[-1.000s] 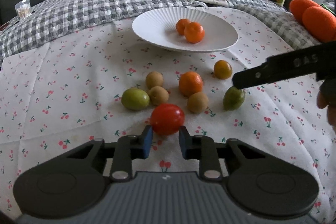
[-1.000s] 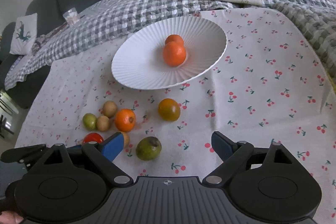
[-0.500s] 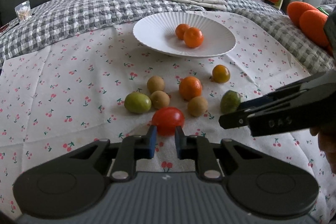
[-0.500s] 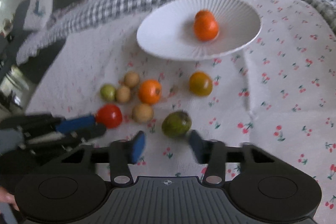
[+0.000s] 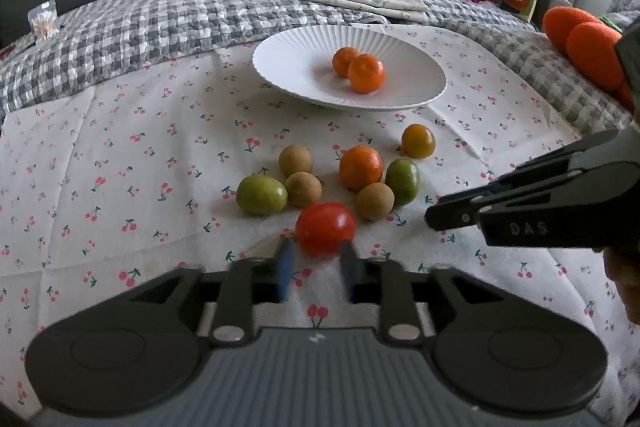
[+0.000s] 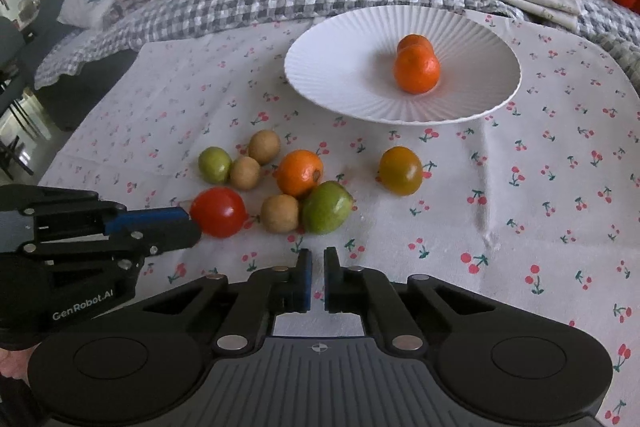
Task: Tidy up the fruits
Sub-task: 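Grasp the red tomato with the left tool while the right tool grasps the green lime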
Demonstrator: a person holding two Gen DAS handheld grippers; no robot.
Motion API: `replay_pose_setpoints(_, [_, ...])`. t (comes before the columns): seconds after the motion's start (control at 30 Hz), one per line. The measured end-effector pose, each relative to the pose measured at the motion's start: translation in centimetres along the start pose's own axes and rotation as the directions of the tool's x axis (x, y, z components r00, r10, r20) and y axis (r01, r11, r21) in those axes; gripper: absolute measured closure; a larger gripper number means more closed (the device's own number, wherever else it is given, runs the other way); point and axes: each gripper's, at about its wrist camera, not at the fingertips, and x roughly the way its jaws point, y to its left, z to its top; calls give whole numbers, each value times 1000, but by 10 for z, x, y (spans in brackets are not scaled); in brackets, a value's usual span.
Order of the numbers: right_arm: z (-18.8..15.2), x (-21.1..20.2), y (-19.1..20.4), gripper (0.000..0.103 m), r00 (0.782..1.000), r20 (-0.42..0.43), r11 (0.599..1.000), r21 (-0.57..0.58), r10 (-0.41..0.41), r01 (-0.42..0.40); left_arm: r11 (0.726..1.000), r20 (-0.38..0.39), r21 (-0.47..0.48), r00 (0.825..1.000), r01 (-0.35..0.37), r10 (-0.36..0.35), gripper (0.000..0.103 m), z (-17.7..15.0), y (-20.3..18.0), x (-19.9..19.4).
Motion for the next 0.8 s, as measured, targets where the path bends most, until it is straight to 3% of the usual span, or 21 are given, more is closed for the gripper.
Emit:
replay_pose_setpoints(0.03, [0, 1, 0, 89, 1000, -1, 1000, -3, -15, 15, 1000, 4, 8, 1000, -6, 6, 64, 0, -1, 0])
replay_pose_setpoints(0.07, [-1, 2, 0, 88, 999, 3, 999, -3, -31, 32, 1000, 9, 19, 1000, -9, 8, 63, -1, -3, 0])
replay_pose_setpoints(0.17, [-1, 3, -2, 76, 1000, 10, 1000, -2, -10, 10, 999, 12, 39, 1000, -4, 4, 56, 0, -5, 3])
replay_pose_setpoints(0.33, [3, 1, -4, 49, 999, 28, 999, 16, -34, 33, 996, 12, 80, 1000, -24, 23, 57, 2, -10, 18])
replay_pose_setpoints(0.4, [4, 4, -8, 49, 999, 33, 999, 43, -24, 23, 994, 1, 105, 1000, -24, 24, 68, 3, -13, 26])
replay_pose_setpoints(0.8, [17, 15, -25, 49, 998, 57, 988, 147, 27, -35, 998, 11, 68, 1000, 1, -2, 69, 5, -4, 16])
